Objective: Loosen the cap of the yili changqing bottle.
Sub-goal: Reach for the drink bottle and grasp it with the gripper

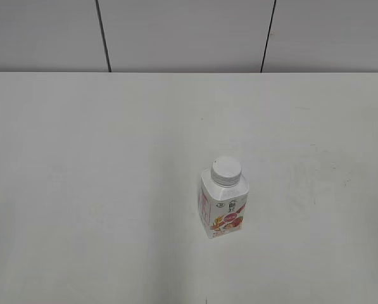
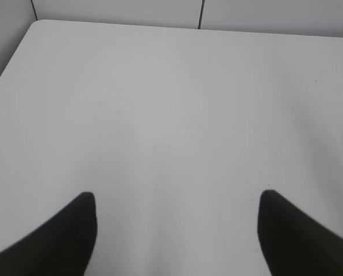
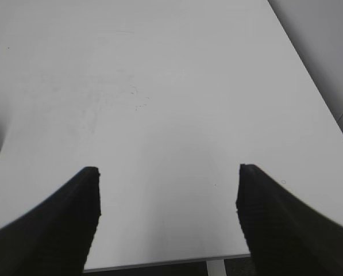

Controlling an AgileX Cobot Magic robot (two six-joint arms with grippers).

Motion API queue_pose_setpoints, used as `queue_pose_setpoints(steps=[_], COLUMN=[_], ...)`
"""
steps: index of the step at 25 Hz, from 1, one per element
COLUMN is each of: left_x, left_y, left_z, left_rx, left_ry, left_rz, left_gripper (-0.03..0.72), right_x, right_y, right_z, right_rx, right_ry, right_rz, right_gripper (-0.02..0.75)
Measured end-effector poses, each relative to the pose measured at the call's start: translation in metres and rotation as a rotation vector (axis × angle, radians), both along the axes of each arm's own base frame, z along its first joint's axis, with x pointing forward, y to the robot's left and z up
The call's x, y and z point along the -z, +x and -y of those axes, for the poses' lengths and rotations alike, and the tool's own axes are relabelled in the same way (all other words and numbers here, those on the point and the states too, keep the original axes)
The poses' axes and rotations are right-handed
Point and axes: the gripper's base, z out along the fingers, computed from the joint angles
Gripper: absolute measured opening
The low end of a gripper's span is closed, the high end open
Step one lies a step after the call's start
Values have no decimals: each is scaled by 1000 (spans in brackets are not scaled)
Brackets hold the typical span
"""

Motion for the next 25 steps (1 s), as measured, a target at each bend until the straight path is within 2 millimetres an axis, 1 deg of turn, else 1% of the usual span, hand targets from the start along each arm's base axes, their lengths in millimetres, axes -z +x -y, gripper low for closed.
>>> queue_pose_setpoints(steps=[25], left_x=[0], left_y=[0], left_z=[0], left_rx=[0], left_ry=[0], left_rz=[0], left_gripper=[529], right_x=[0], right_y=[0], right_z=[0], right_rx=[0], right_ry=[0], right_rz=[0], right_gripper=[582])
